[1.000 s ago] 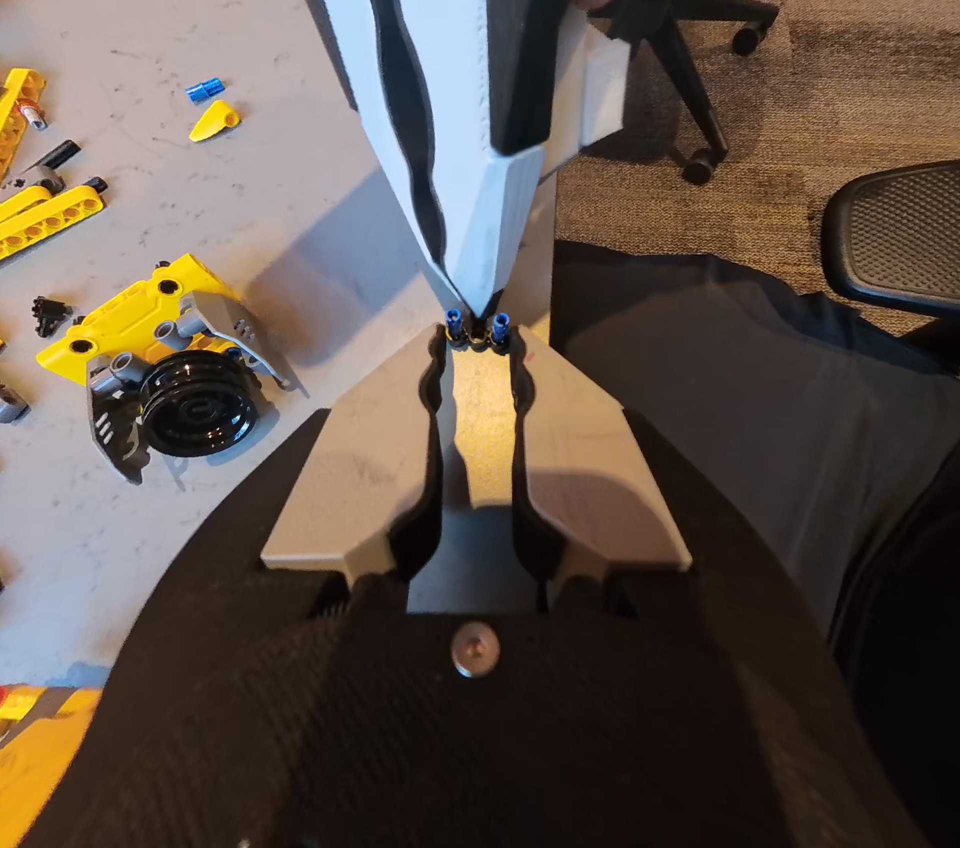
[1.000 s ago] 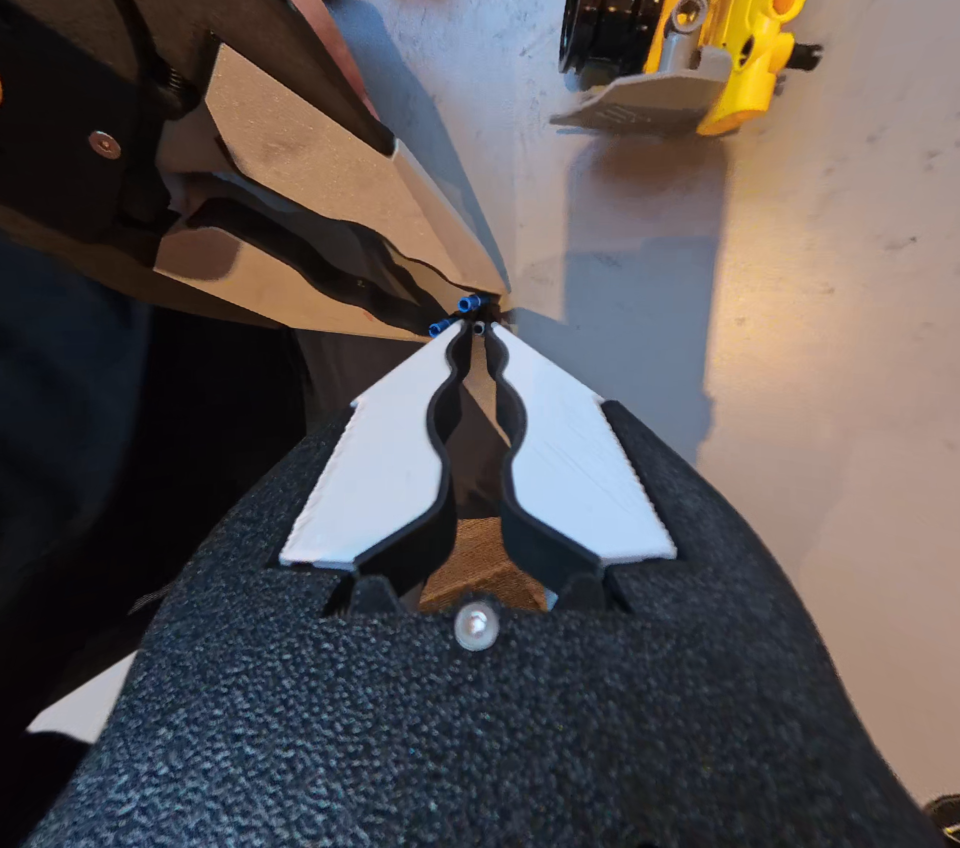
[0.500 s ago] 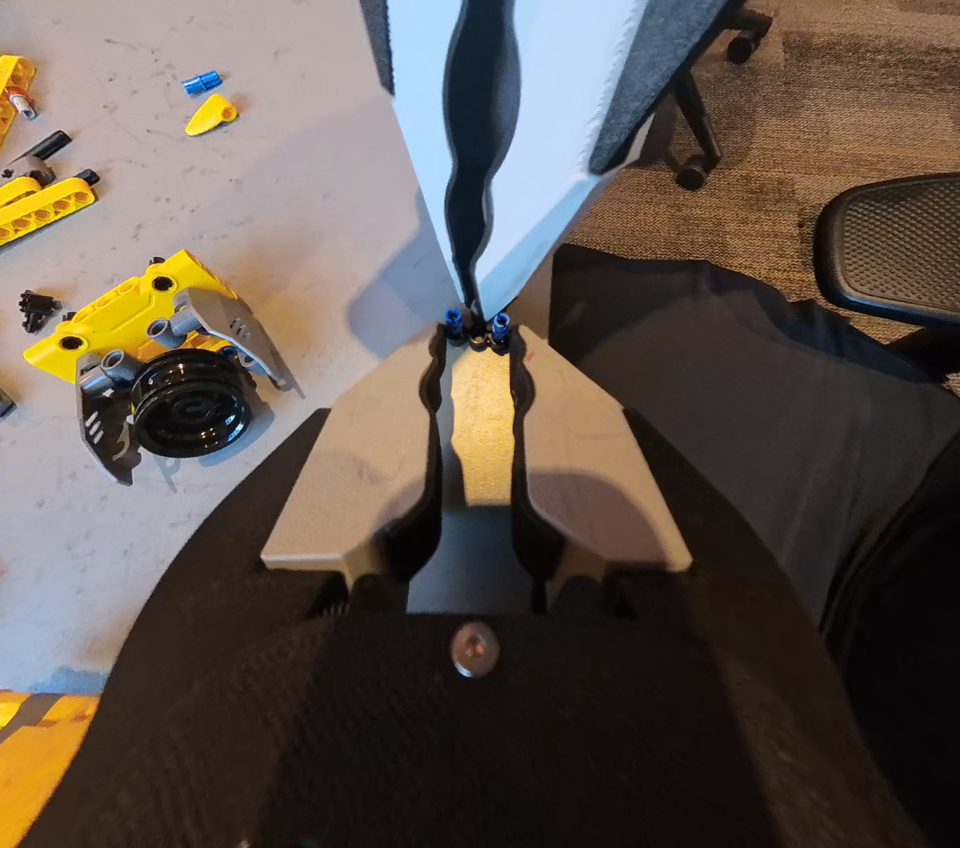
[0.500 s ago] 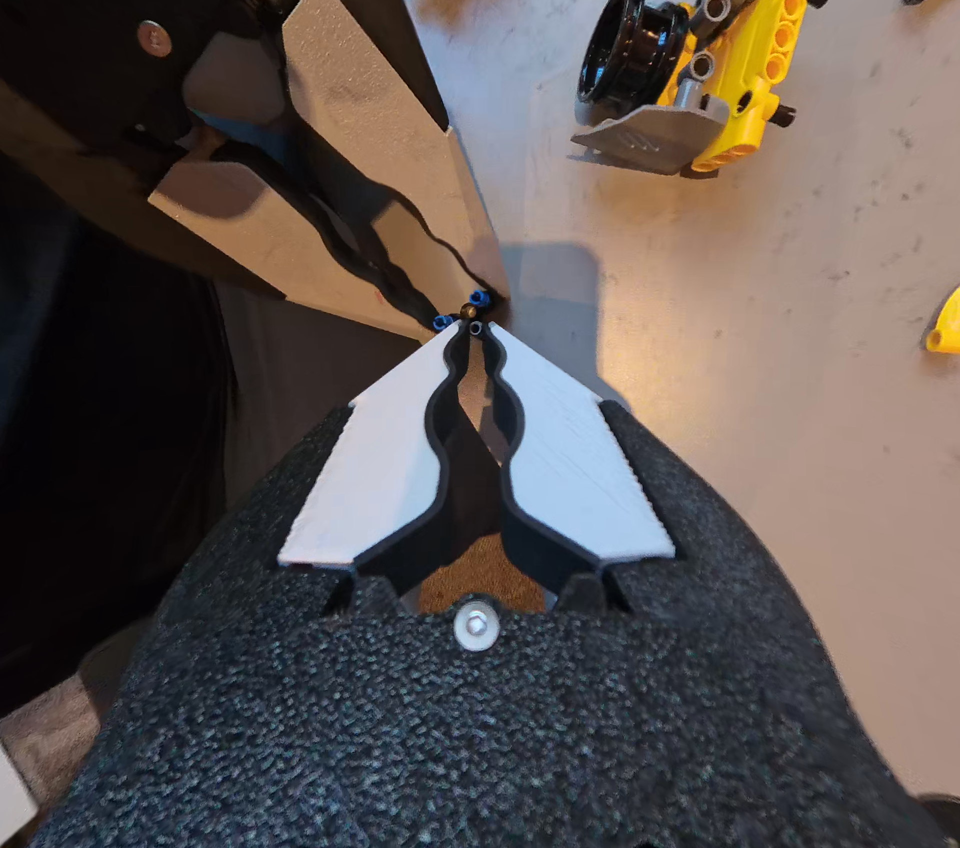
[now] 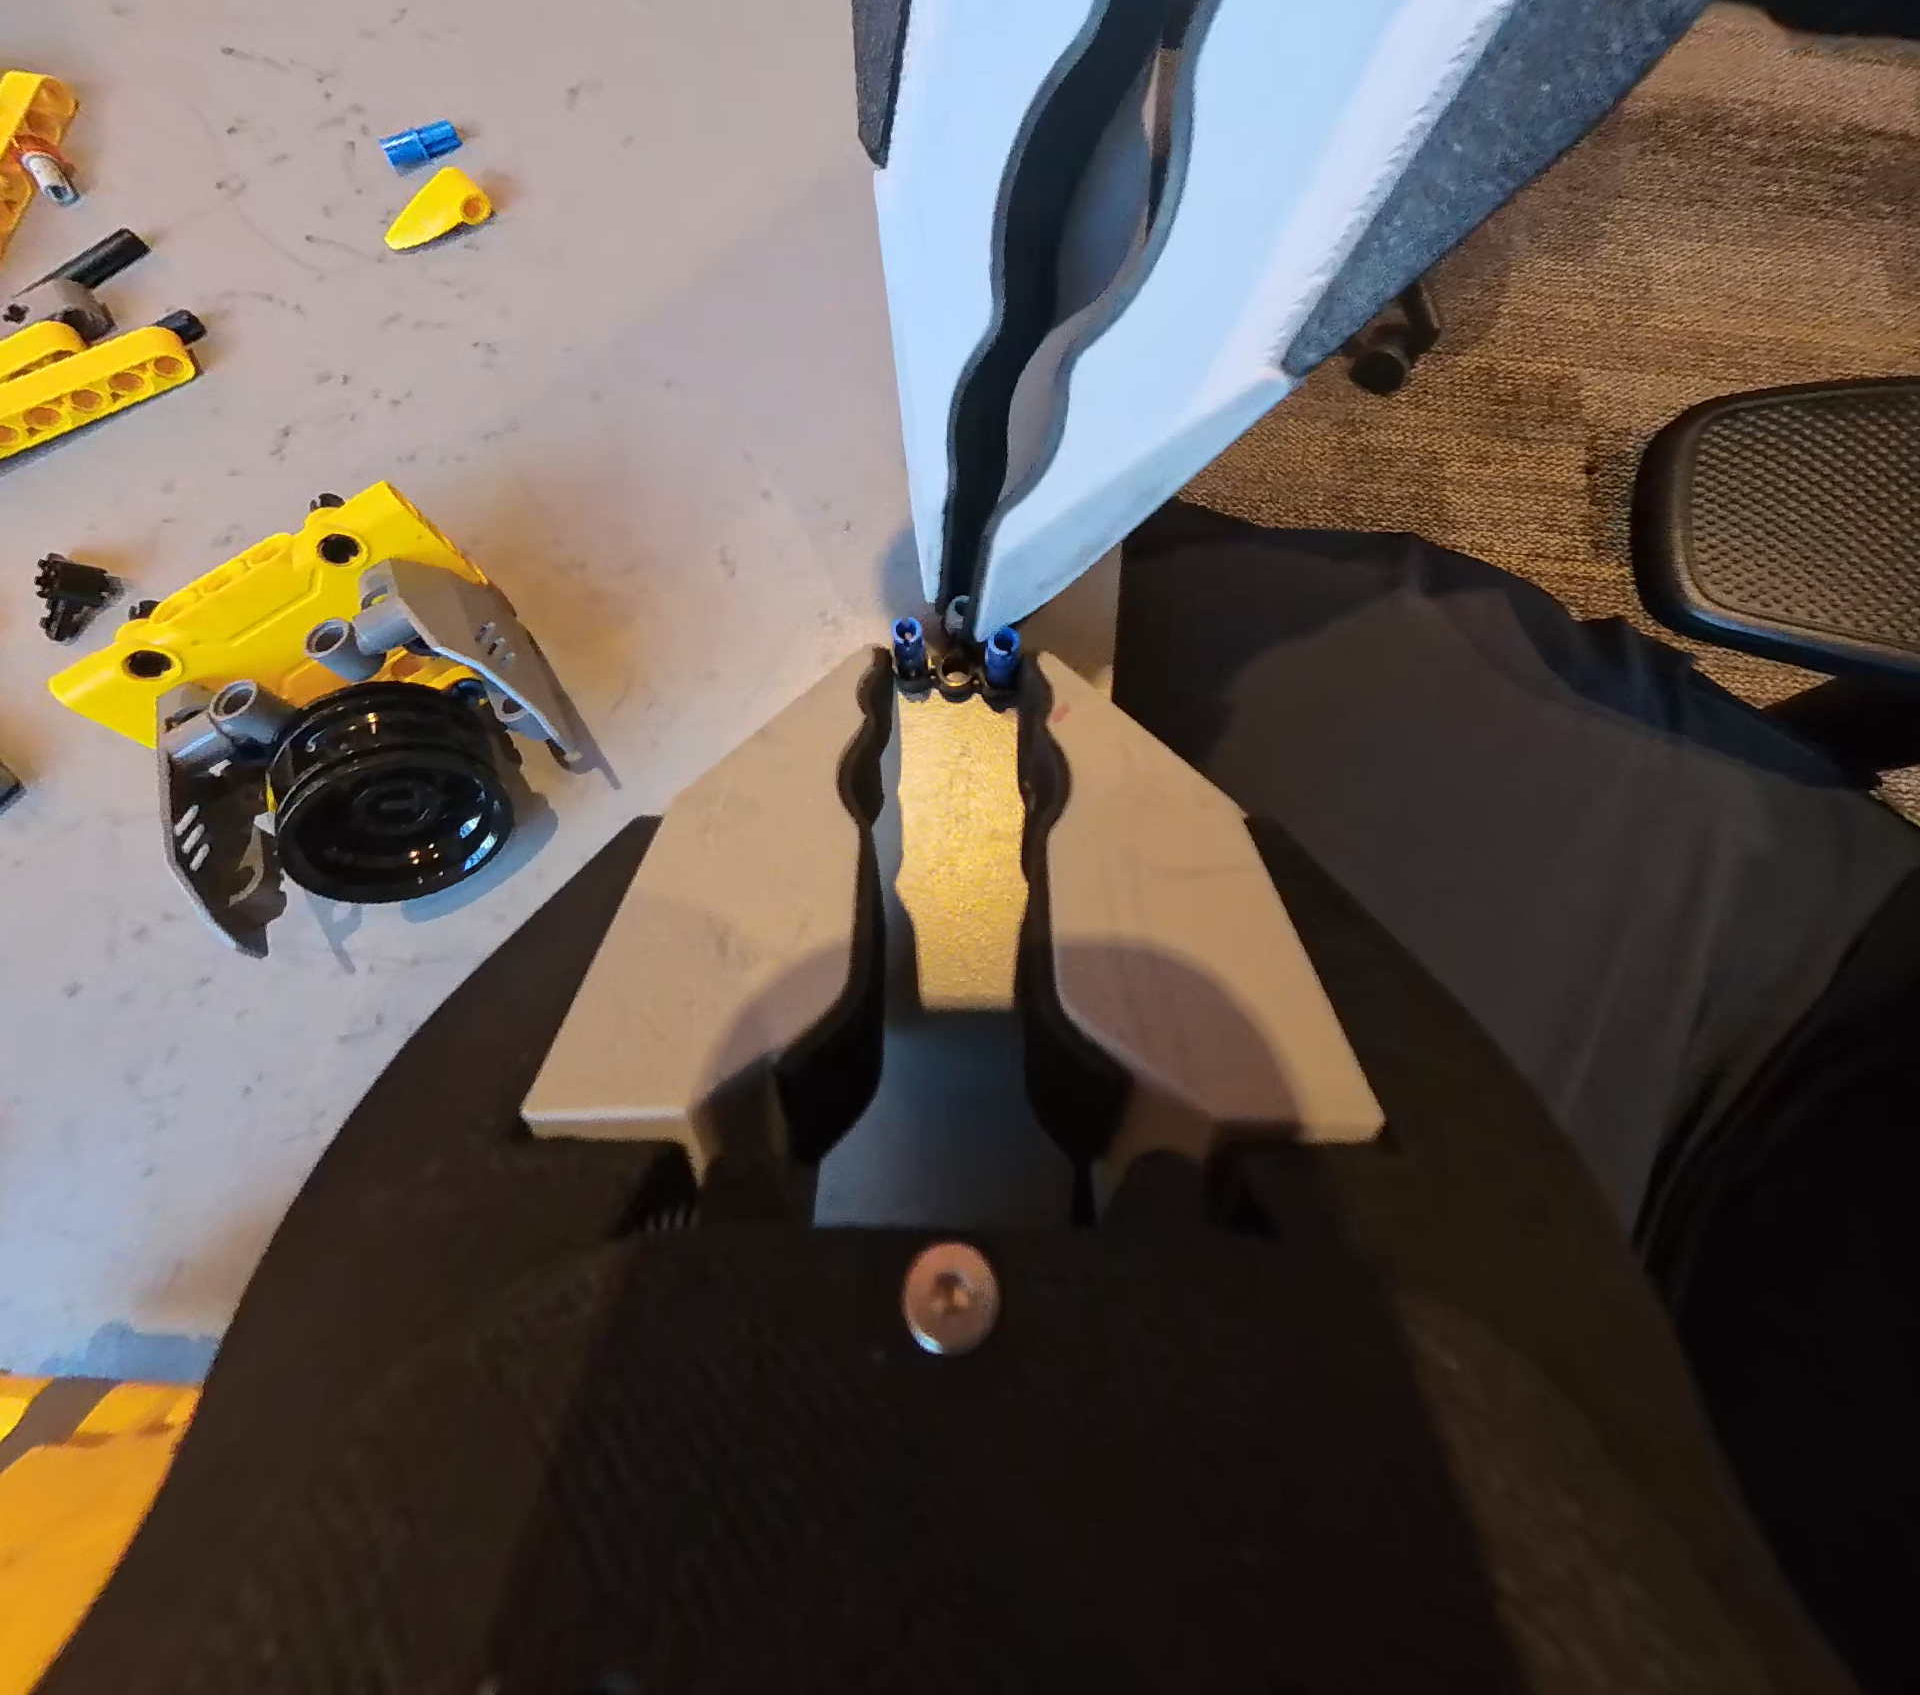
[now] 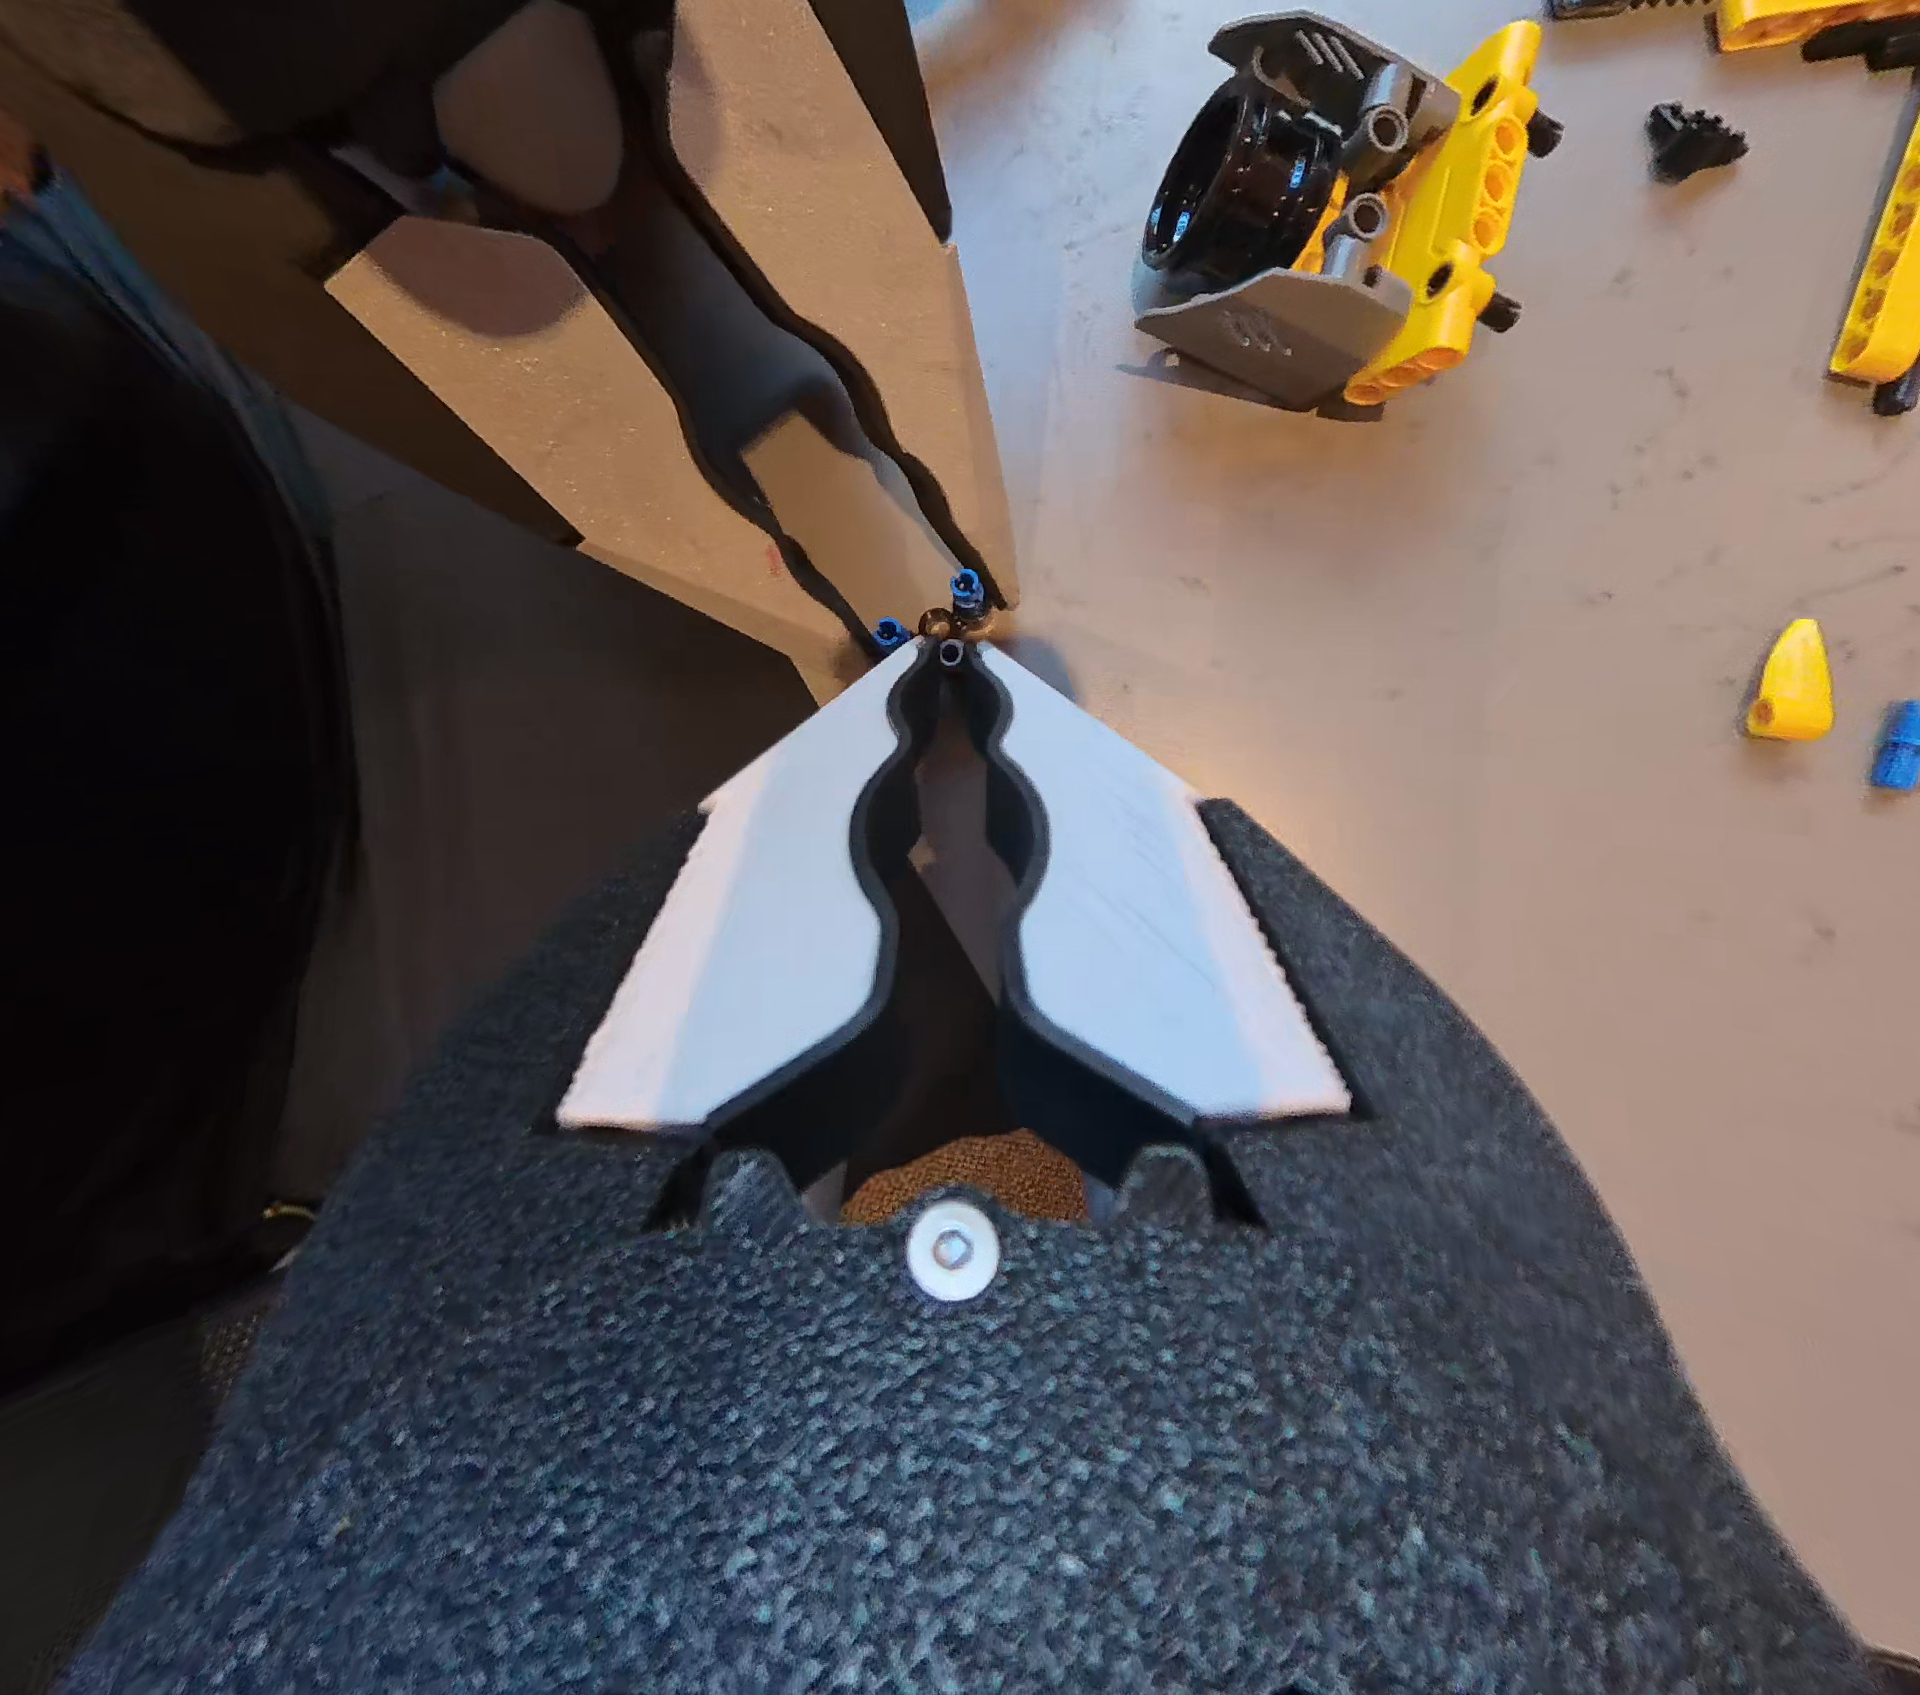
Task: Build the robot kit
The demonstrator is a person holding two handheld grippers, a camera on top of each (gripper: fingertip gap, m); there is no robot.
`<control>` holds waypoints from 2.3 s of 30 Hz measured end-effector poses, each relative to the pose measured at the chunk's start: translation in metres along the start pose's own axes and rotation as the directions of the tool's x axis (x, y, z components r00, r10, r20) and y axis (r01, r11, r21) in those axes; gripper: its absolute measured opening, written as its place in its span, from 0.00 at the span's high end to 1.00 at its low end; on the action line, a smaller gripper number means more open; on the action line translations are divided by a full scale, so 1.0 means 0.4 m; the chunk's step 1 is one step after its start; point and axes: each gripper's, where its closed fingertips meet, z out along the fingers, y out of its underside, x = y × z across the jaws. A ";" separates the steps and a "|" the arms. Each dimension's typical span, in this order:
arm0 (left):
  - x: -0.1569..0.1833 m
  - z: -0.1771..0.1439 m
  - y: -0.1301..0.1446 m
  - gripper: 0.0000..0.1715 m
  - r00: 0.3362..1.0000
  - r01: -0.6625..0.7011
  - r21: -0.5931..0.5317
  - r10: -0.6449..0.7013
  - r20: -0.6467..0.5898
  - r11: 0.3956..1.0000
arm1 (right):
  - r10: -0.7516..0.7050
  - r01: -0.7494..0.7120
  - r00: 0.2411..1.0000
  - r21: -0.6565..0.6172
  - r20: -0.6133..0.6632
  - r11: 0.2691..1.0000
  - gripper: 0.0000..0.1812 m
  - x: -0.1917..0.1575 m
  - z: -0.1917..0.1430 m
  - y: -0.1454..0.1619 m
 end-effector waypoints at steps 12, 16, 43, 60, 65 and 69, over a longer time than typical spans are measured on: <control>-0.009 -0.001 0.000 0.87 1.000 0.016 0.000 -0.016 0.014 1.000 | 0.039 -0.034 0.997 -0.071 0.065 0.997 0.98 0.004 0.004 -0.002; -0.013 0.000 -0.001 0.87 0.999 0.019 0.001 -0.019 0.025 1.000 | 0.008 -0.004 0.999 -0.086 0.042 0.996 0.98 0.008 0.013 0.002; -0.027 0.003 -0.003 0.87 0.997 0.053 0.002 -0.054 0.052 0.999 | 0.152 -0.172 0.984 0.271 0.093 0.947 0.91 0.030 -0.037 -0.036; -0.026 0.001 -0.003 0.87 0.997 0.075 0.007 -0.075 0.030 0.997 | 0.244 -0.245 0.969 0.355 0.048 0.902 0.90 0.045 -0.034 -0.024; -0.024 0.001 -0.003 0.87 0.997 0.080 0.009 -0.080 0.020 0.997 | 0.249 -0.247 0.967 0.405 0.049 0.880 0.90 0.052 -0.036 -0.048; -0.024 0.001 -0.003 0.87 0.997 0.079 0.009 -0.079 0.020 0.997 | 0.242 -0.234 0.970 0.396 0.032 0.888 0.90 0.055 -0.020 -0.055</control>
